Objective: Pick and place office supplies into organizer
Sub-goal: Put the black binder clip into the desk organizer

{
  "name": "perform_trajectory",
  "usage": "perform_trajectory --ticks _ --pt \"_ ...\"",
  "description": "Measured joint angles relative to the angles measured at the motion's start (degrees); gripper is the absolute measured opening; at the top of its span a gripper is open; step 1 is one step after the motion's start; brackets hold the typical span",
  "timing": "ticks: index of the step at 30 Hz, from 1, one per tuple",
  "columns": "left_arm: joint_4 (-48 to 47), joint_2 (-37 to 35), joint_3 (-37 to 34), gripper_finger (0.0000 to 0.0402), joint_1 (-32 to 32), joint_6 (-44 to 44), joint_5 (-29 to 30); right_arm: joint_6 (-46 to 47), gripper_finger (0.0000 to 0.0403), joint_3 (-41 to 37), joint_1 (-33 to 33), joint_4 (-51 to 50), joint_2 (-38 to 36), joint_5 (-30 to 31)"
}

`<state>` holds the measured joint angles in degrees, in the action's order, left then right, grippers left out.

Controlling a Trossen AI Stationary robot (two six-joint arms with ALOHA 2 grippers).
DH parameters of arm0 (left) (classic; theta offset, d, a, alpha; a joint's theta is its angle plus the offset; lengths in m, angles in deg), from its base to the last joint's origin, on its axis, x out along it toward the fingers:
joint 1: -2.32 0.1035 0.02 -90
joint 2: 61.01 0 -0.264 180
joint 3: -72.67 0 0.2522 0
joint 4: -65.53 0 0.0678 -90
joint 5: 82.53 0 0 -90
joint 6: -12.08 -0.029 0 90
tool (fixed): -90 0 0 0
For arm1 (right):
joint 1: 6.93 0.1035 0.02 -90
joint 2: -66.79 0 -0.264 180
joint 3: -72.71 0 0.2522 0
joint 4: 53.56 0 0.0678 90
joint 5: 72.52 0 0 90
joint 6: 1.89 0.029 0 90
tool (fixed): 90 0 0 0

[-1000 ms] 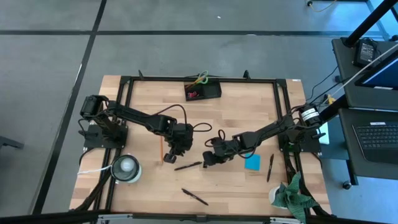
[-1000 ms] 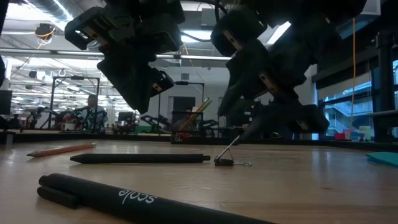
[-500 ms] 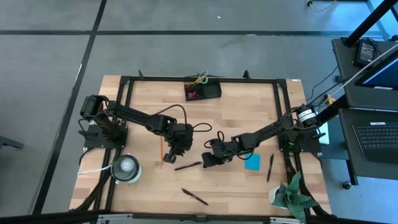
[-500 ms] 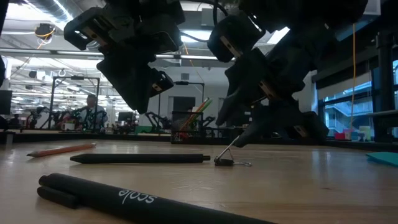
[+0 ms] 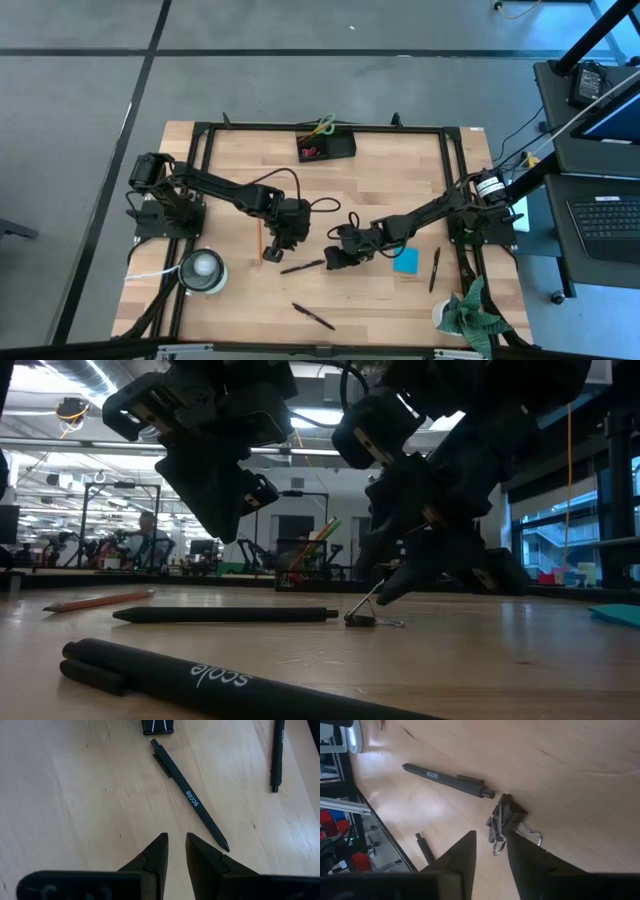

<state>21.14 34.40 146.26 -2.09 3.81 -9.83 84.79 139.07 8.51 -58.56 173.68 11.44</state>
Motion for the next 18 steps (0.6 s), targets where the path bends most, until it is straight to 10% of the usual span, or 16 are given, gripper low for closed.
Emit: perform_trajectory --ticks 18 --pt "-0.1 0.0 0.0 0.0061 0.0 0.0 0.0 -8.3 0.0008 0.0 -0.8 0.3 -0.2 2.0"
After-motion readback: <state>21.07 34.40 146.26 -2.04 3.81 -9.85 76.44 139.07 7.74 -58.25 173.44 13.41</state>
